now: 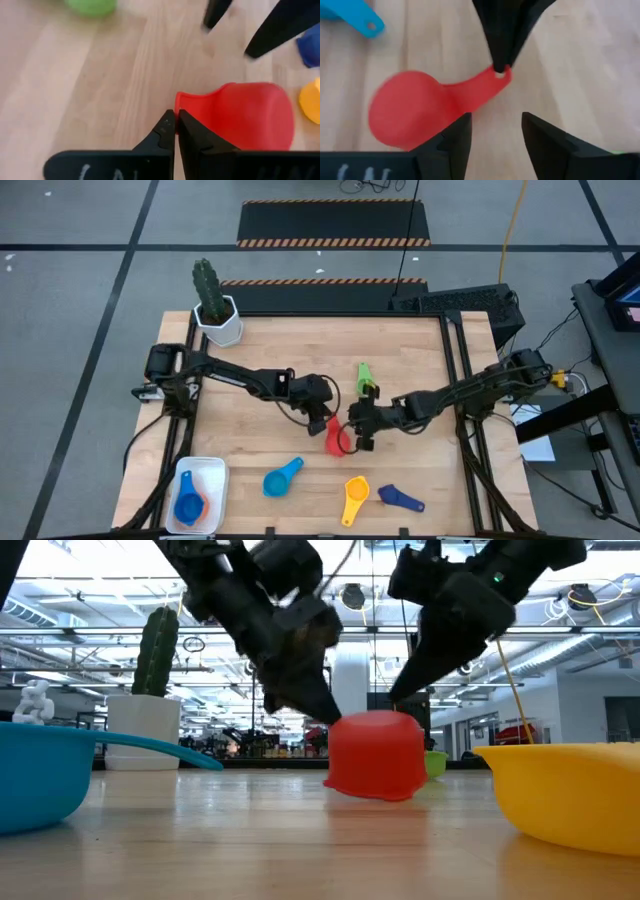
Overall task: Nest measuring cups in basket
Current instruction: Stack the red measuring cup on top of the blue measuring cup into the white bin
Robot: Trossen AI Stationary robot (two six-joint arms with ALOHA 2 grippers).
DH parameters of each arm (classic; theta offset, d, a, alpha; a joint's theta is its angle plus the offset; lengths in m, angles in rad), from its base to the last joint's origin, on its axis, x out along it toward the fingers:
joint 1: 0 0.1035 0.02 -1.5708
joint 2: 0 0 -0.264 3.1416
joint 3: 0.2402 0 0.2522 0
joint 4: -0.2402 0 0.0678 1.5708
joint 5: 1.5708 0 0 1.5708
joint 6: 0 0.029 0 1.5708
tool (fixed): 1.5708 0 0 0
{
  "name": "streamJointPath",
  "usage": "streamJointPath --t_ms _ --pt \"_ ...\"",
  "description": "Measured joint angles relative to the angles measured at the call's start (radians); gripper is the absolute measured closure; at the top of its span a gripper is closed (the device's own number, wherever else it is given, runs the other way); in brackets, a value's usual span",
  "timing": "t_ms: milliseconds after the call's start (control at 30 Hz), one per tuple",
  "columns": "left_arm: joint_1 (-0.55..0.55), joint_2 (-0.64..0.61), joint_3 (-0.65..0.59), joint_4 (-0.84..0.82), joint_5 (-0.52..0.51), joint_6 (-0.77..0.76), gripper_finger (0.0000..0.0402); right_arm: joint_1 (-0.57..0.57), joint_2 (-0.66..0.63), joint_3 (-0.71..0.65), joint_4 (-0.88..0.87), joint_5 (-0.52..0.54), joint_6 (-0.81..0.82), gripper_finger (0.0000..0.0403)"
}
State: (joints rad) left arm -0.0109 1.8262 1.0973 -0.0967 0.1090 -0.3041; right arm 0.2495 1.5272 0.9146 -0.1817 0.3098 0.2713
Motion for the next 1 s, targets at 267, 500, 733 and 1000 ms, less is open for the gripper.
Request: streamJointPath --t_ms 267,500,733,1000 --pt "-0.04 -0.058 0.0 -0.017 -0.125 0.076 0.0398 -0.046 0.0 0.0 0.136 -0.053 0.006 0.0196" --pt "-0.07 -0.057 0.0 -0.005 -0.207 0.121 0.0398 -0.075 0.006 0.0 0.154 -0.054 -0.003 0.0188" --pt "-0.099 -0.075 0.0 0.003 -0.269 0.14 0.0398 -0.087 0.007 -0.05 0.213 -0.058 -0.012 0.0188" --pt "-0.118 -0.106 -0.001 -0.007 -0.29 0.153 0.0398 -0.107 0.007 -0.113 0.376 -0.161 -0.028 0.0211"
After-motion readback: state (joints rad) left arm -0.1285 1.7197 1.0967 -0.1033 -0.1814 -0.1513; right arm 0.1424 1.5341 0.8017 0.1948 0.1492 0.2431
